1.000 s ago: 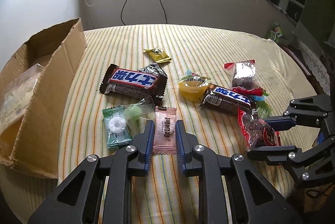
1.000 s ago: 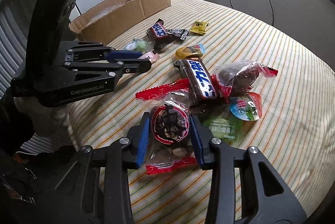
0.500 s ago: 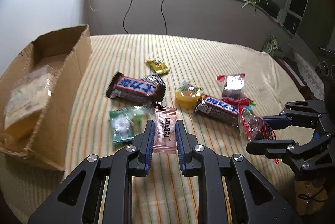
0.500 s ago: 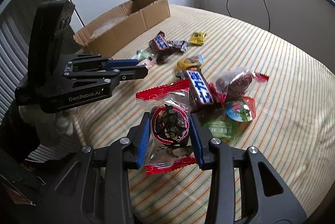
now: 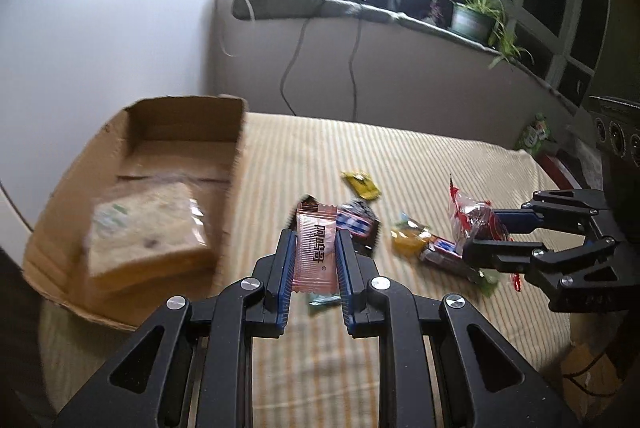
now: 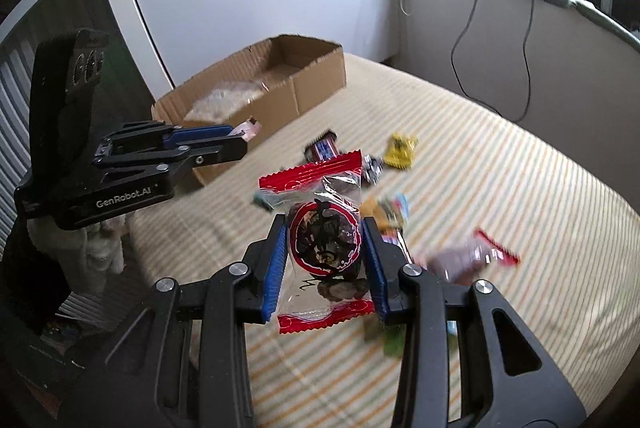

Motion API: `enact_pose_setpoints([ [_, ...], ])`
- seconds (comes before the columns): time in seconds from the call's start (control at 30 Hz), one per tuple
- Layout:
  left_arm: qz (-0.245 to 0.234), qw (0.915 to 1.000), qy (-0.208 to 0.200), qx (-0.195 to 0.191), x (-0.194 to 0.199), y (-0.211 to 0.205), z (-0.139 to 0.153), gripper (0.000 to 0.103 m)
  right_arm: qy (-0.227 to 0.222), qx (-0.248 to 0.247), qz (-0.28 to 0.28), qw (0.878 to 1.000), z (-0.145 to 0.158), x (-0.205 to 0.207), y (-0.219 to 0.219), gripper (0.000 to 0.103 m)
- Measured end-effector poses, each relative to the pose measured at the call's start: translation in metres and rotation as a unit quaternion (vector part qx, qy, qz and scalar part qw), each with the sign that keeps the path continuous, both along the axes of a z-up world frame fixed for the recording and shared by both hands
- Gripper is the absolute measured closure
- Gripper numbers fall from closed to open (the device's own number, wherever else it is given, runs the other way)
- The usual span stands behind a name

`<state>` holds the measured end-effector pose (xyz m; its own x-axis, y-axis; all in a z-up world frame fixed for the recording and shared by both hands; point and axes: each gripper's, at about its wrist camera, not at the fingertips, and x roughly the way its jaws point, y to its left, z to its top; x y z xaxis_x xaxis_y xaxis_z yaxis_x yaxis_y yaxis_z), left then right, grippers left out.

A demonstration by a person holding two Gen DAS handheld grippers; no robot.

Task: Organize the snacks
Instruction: 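Carry both candies into the box while the right tool opens to drop the red candy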

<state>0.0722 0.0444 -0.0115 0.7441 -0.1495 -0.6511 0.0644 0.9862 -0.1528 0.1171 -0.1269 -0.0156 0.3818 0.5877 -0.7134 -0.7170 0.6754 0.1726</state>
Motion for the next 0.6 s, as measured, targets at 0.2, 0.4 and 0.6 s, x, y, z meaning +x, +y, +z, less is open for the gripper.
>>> enact_pose_setpoints([
  [0.2,0.025,0.9996,-0.012,0.002,0.003,0.023,0.009,0.084,-0.009,0.002,0.015,1.0,0.014,0.015,0.027,0.065],
  [0.4,0.051,0.9986,-0.015,0.002,0.007,0.049,0.01,0.084,-0.012,0.006,0.036,0.999,0.027,0.038,0.063,0.066],
  [0.6,0.076,0.9971,-0.011,0.006,0.016,0.076,0.011,0.084,-0.019,0.009,0.049,0.999,0.038,0.06,0.102,0.066],
])
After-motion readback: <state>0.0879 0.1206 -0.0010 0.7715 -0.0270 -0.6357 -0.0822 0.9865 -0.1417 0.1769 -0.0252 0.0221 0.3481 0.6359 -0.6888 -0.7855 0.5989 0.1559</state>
